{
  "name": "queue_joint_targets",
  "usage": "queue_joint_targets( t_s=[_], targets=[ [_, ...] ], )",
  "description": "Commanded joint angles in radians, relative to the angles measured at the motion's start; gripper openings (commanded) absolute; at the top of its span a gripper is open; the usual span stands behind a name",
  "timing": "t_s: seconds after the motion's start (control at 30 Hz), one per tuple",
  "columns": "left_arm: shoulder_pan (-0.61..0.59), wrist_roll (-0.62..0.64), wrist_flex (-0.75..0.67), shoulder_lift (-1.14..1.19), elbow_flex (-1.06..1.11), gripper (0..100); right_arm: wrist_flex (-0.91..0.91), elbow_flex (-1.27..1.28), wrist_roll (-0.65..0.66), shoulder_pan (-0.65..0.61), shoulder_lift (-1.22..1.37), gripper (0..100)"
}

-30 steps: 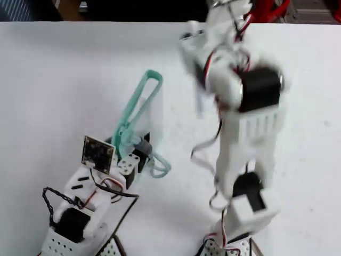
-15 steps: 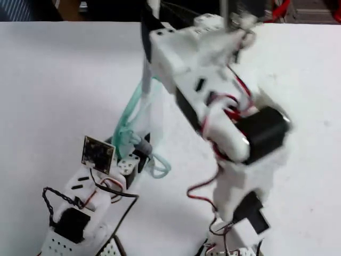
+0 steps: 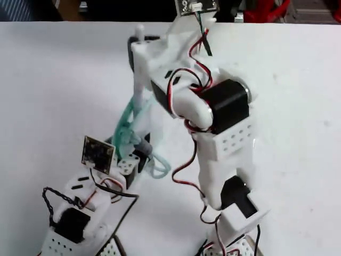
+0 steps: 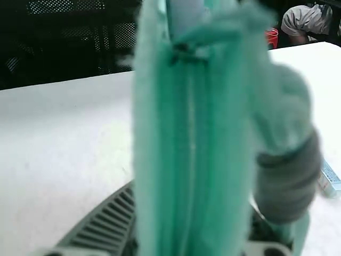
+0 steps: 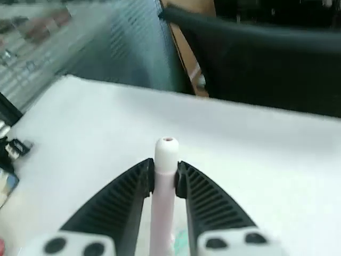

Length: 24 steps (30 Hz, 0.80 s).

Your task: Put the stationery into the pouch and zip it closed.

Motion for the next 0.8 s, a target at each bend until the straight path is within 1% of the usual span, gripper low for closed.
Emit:
queue_joint_targets(
  t_s=[0.0,0.1,0.2,0.3,0.4,0.53,0.6,0.7,0.77],
  targets=[
    [0.008,-0.006,-0.017,-0.008,-0.006,15,0.048,-0.025,-0.020,-0.044,-0.015,1.7],
    [0.008,-0.006,-0.017,-0.008,-0.006,15,0.053,-0.023,-0.012,-0.099,-0.036,1.7],
    [0.008,-0.006,-0.017,-0.008,-0.006,15,0.051,0.015,-0.020,-0.117,-0.044,1.7],
    [0.008,-0.006,-0.017,-0.008,-0.006,15,0.050,0.104,-0.014,-0.113,-0.044,1.7],
    [0.008,-0.006,-0.017,-0.008,-0.006,15,0.044,0.190,-0.012,-0.077,-0.050,1.7],
    [0.008,-0.006,-0.017,-0.008,-0.006,15,0.045,0.206,-0.009,-0.050,-0.054,2.5],
    [0.008,-0.006,-0.017,-0.008,-0.006,15,0.048,0.207,0.029,-0.054,-0.054,6.9],
    [0.008,-0.006,-0.017,-0.008,-0.006,15,0.050,0.209,0.069,-0.068,-0.056,19.1],
    [0.008,-0.006,-0.017,-0.008,-0.006,15,0.051,0.206,0.074,-0.070,-0.070,25.0]
  ],
)
